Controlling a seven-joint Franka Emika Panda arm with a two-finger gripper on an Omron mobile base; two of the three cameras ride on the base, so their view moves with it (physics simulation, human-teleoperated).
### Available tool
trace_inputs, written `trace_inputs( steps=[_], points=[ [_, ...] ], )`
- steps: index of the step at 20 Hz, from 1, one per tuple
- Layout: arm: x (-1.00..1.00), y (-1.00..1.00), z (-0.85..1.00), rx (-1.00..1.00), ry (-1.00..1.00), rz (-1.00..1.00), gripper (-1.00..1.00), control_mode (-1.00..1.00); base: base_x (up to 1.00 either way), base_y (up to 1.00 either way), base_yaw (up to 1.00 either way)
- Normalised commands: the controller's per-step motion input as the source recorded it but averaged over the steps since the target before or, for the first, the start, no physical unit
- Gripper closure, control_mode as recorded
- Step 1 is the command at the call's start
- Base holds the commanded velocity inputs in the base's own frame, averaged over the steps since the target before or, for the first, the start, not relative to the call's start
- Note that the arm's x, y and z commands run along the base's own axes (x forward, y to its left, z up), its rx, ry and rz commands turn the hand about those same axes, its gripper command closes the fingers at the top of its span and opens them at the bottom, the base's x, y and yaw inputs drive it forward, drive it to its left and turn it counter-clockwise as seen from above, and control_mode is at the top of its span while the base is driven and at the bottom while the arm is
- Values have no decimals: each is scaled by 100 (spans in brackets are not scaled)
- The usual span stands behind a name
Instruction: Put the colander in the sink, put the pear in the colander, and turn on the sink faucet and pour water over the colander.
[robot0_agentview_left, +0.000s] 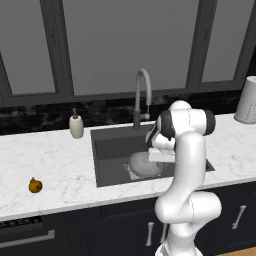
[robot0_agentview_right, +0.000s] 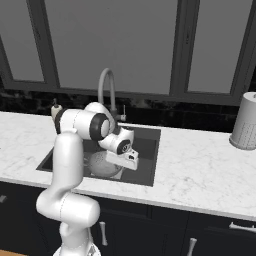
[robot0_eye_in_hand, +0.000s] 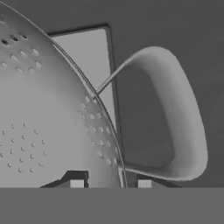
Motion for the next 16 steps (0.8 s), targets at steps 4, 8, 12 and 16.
trace_inputs(
  steps=[4, 8, 12, 16],
  points=[
    [-13, -1, 33, 5, -6, 0, -100, -100, 0, 0, 0],
    [-20, -3, 45, 6, -13, 0, -100, -100, 0, 0, 0],
    [-54, 0, 57, 10, -10, 0, -100, -100, 0, 0, 0],
    [-79, 0, 56, 11, -18, 0, -100, -100, 0, 0, 0]
  ],
)
